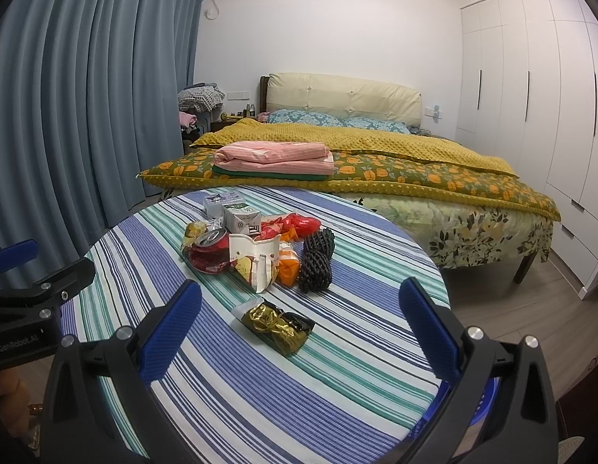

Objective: Collect trash

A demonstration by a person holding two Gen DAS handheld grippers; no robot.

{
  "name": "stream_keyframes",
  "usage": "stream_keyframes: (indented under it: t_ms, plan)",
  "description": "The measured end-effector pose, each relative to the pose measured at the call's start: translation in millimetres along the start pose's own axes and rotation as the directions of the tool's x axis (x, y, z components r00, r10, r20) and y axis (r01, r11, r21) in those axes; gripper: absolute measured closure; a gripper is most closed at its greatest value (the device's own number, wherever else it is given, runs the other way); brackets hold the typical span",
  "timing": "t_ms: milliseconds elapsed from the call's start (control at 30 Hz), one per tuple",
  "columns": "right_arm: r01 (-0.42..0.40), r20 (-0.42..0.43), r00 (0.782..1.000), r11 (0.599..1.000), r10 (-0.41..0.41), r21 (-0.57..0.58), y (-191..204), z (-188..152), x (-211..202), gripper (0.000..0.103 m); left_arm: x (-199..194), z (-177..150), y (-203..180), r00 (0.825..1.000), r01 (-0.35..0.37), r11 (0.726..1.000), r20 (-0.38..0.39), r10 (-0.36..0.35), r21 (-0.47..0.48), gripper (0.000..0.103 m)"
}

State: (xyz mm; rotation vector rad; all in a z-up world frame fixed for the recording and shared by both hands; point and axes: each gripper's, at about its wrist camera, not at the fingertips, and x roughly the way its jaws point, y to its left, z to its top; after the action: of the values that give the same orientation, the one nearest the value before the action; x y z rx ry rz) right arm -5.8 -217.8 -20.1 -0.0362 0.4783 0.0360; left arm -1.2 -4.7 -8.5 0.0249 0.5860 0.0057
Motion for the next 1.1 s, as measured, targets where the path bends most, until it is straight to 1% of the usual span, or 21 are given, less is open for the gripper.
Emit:
stream_keyframes:
  t_ms: [567, 1100]
  plan:
    - [0.001, 0.000, 1.000, 1.000, -0.001, 0.001, -0.1, -3.2, 0.8, 0.005, 1.5, -0.2, 2.4, 1.000, -0.019, 1.000, -0.006, 0.019, 0.013, 0.004]
    - [-0.001, -0.004, 1.000, 1.000, 0.001, 0.003, -0.3, -4.6, 1.8, 0.005, 2.8, -1.7, 4.1, 1.000, -0.022, 1.000, -0.012, 0.022, 0.017, 0.004]
